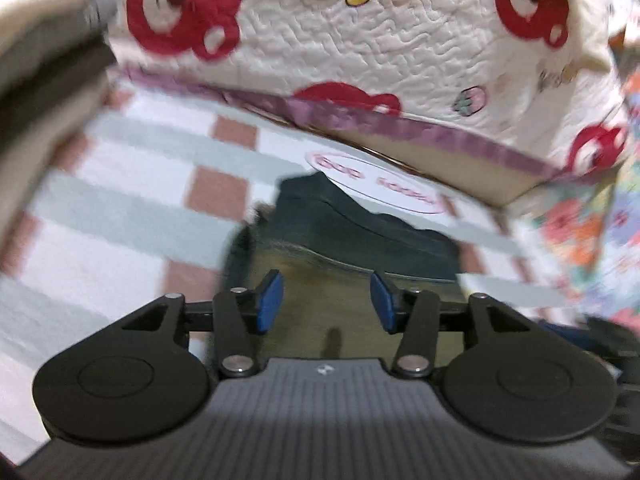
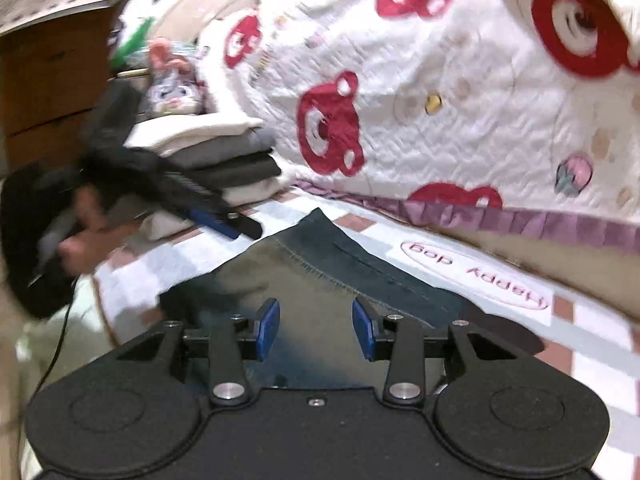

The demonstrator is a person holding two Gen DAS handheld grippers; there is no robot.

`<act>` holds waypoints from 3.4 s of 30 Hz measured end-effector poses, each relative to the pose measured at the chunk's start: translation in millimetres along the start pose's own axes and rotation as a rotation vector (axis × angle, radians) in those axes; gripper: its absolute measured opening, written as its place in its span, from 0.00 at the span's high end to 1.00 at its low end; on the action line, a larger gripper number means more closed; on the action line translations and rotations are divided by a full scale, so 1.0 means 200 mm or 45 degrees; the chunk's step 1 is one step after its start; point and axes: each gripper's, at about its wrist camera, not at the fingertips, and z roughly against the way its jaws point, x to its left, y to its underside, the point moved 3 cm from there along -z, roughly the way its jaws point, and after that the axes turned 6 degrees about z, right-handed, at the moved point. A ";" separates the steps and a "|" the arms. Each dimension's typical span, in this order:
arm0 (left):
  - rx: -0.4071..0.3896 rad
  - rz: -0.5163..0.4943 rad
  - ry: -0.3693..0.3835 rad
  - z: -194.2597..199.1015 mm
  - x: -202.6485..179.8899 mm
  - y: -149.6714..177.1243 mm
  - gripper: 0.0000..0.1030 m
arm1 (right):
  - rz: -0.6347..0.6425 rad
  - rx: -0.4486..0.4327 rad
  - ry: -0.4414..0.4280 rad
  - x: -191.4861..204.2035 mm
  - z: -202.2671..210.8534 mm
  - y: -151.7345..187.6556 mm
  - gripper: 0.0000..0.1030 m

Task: Fold clothes

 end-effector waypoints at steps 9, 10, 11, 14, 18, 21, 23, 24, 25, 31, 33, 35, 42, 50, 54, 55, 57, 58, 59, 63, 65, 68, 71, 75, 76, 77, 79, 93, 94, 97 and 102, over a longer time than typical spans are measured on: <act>0.197 0.010 -0.114 0.00 0.03 0.25 0.51 | -0.088 0.099 0.018 -0.05 -0.24 0.06 0.54; 0.193 -0.031 -0.136 0.01 0.01 0.26 0.51 | -0.109 0.079 0.020 -0.05 -0.21 0.08 0.54; 0.189 -0.053 -0.147 0.01 0.00 0.26 0.51 | -0.151 0.072 0.002 -0.06 -0.19 0.09 0.54; 0.175 -0.118 -0.180 0.01 -0.02 0.27 0.50 | -0.179 0.060 -0.045 -0.08 -0.14 0.13 0.54; 0.156 -0.205 -0.224 0.01 -0.05 0.27 0.48 | -0.184 0.043 -0.080 -0.10 -0.09 0.17 0.54; -0.059 -0.394 -0.208 0.06 -0.12 0.24 0.55 | -0.224 0.031 -0.086 -0.10 -0.09 0.19 0.54; -0.203 -0.560 -0.168 0.08 -0.18 0.20 0.55 | -0.221 0.033 -0.080 -0.10 -0.09 0.19 0.54; -0.210 -0.538 -0.134 0.05 -0.18 0.16 0.55 | -0.219 0.041 -0.075 -0.09 -0.10 0.19 0.53; -0.211 -0.510 -0.108 0.01 -0.18 0.12 0.55 | -0.222 0.050 -0.073 -0.09 -0.10 0.18 0.53; -0.025 -0.243 -0.285 -0.31 -0.02 -0.03 0.71 | -0.258 0.098 -0.132 -0.15 -0.09 0.11 0.51; -0.007 -0.181 -0.289 -0.31 0.03 -0.02 0.75 | -0.278 0.104 -0.161 -0.18 -0.08 0.08 0.44; 0.000 -0.132 -0.269 -0.26 0.08 -0.02 0.76 | -0.314 0.071 -0.146 -0.24 -0.07 0.05 0.38; 0.025 0.037 -0.199 -0.08 0.22 0.01 0.50 | -0.629 0.170 -0.108 -0.45 -0.16 0.13 0.36; 0.109 0.239 -0.054 0.00 0.35 0.04 0.32 | -1.087 0.291 -0.246 -0.61 -0.23 0.36 0.35; 0.226 0.247 -0.065 -0.13 0.35 0.09 0.30 | -1.224 0.315 -0.386 -0.62 -0.28 0.42 0.35; 0.245 0.233 -0.082 -0.15 0.36 0.10 0.25 | -1.246 0.317 -0.417 -0.61 -0.30 0.42 0.35; 0.240 0.214 -0.068 -0.17 0.36 0.10 0.20 | -1.253 0.297 -0.460 -0.60 -0.32 0.41 0.33; 0.233 0.214 -0.051 -0.19 0.36 0.10 0.17 | -1.242 0.289 -0.476 -0.59 -0.34 0.40 0.32; 0.226 0.215 -0.033 -0.20 0.36 0.09 0.16 | -1.222 0.276 -0.480 -0.58 -0.36 0.39 0.31; 0.179 0.197 0.016 -0.22 0.33 0.08 0.30 | -1.113 0.237 -0.482 -0.61 -0.42 0.32 0.44; 0.133 0.167 0.017 -0.20 0.29 0.09 0.55 | -0.958 0.218 -0.451 -0.61 -0.40 0.26 0.54; 0.066 0.123 0.017 -0.17 0.23 0.10 0.68 | -0.749 0.127 -0.399 -0.61 -0.30 0.10 0.70; 0.047 0.093 0.072 -0.15 0.13 0.13 0.69 | -0.517 0.102 -0.236 -0.65 -0.27 -0.05 0.70; 0.098 0.217 0.121 -0.23 0.12 0.15 0.66 | -0.507 0.184 -0.097 -0.86 -0.41 -0.05 0.55; 0.100 0.237 0.126 -0.25 0.12 0.15 0.60 | -0.570 0.225 -0.097 -0.91 -0.44 0.00 0.54; 0.102 0.258 0.130 -0.27 0.13 0.16 0.57 | -0.633 0.266 -0.097 -0.95 -0.46 0.04 0.52; 0.107 0.298 0.138 -0.30 0.14 0.16 0.54 | -0.786 0.269 -0.132 -1.03 -0.45 0.11 0.52; 0.071 0.395 0.178 -0.39 0.19 0.14 0.51 | -1.512 0.147 -0.350 -0.88 -0.17 0.64 0.30; 0.076 0.345 0.173 -0.40 0.18 0.13 0.55 | -1.539 0.124 -0.358 -0.88 -0.19 0.64 0.30; 0.092 0.222 0.165 -0.41 0.15 0.13 0.58 | -1.538 0.056 -0.353 -0.85 -0.27 0.61 0.30; 0.098 0.329 0.231 -0.42 0.21 0.12 0.58 | -1.337 -0.001 -0.336 -0.83 -0.36 0.49 0.47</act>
